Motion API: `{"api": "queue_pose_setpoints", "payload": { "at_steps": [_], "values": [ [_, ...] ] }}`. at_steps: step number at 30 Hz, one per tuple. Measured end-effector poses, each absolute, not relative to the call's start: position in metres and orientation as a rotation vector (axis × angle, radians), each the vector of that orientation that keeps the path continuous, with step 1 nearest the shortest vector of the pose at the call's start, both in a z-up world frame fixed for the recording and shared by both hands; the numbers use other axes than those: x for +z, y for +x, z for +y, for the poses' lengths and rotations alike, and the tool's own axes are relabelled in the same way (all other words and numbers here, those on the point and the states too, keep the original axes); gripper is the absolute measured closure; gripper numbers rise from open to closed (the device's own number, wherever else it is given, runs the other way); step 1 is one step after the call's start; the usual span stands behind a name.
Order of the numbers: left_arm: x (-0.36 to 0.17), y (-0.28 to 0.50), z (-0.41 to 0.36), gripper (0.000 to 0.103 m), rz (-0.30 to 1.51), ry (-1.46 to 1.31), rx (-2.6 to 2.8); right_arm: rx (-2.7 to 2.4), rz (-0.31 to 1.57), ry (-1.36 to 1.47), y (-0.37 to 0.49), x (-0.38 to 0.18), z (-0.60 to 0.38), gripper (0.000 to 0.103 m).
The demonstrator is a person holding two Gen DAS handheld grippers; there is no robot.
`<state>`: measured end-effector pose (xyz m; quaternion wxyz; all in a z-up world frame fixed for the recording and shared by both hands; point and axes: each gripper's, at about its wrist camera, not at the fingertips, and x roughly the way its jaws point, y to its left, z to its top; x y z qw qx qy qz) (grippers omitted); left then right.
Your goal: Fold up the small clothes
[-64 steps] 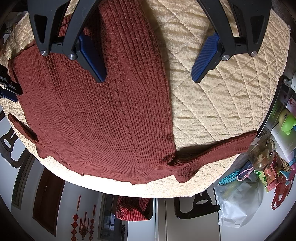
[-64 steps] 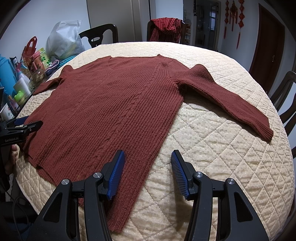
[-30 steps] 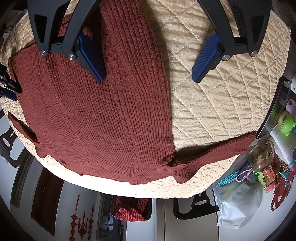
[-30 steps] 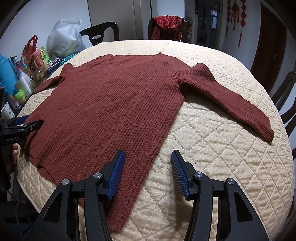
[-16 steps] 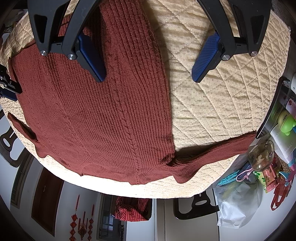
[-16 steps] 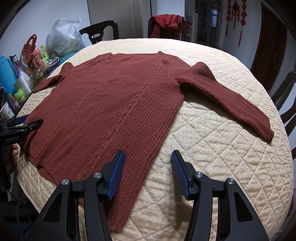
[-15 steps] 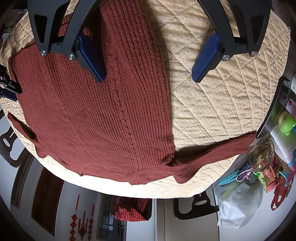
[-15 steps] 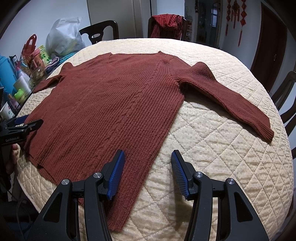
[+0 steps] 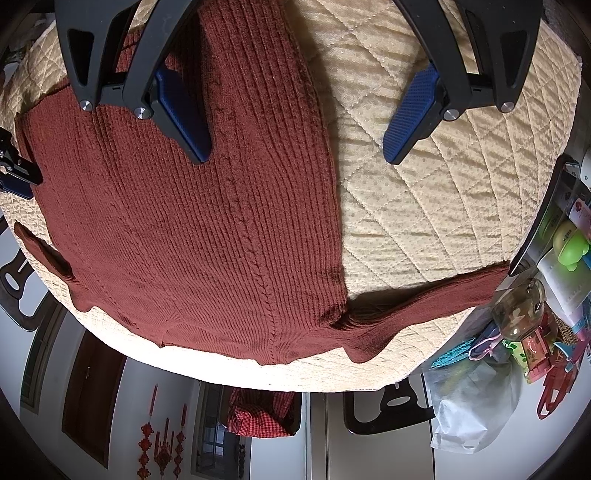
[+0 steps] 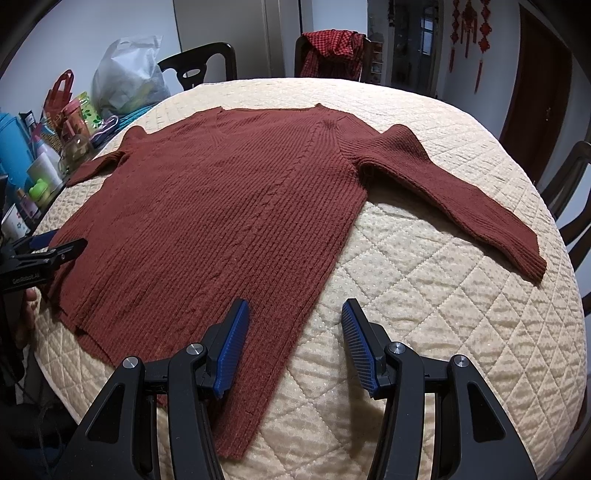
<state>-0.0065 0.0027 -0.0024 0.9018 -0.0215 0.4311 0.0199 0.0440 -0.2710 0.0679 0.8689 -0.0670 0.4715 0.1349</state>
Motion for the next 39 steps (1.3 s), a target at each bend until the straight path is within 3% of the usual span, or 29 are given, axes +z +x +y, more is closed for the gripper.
{"api": "queue_pose_setpoints", "payload": {
  "at_steps": [21,39],
  "values": [
    [0.002,-0.002,0.002,0.006,0.902,-0.046,0.053,0.294,0.995,-0.149,0.045,0.067,-0.272,0.050],
    [0.026,0.037,0.051,0.017,0.874,-0.078,0.124,0.301,0.937,-0.157,0.070,0.096,-0.255,0.050]
  ]
}}
